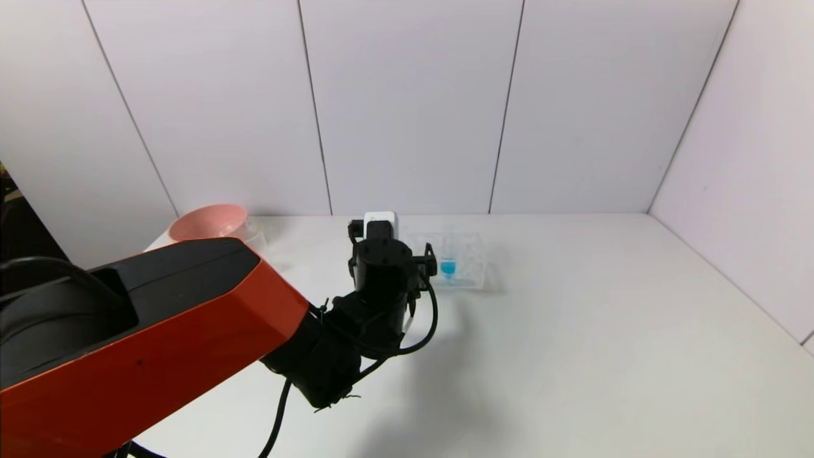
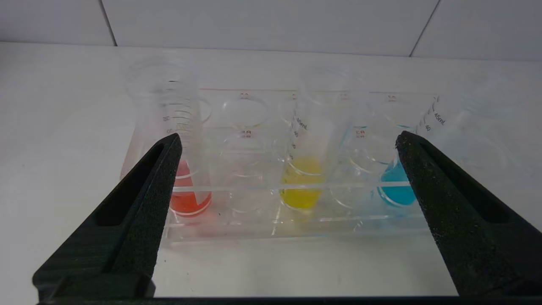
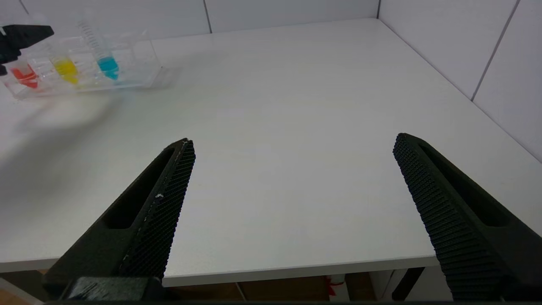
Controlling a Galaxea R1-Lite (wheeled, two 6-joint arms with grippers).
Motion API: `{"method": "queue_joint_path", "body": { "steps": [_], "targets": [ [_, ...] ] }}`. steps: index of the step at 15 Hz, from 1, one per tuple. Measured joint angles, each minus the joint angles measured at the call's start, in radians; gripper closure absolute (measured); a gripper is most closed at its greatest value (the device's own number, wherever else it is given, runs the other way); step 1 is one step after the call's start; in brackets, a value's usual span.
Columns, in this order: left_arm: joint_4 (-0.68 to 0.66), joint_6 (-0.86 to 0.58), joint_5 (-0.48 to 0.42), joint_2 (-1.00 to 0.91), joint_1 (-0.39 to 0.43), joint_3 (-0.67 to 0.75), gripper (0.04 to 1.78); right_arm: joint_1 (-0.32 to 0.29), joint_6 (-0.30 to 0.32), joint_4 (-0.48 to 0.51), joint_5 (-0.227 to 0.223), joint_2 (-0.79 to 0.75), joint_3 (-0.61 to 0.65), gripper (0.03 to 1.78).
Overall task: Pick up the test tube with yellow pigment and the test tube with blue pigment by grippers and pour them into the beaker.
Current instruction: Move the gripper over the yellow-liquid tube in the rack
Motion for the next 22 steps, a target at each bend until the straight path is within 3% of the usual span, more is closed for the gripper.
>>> {"method": "queue_joint_path", "body": {
  "steps": [22],
  "targets": [
    [0.070,0.062,-0.019,0.143,0.057,-0.243,0.06,0.000,0.000,0.000,0.000,0.000,0.000,0.10]
  ]
}}
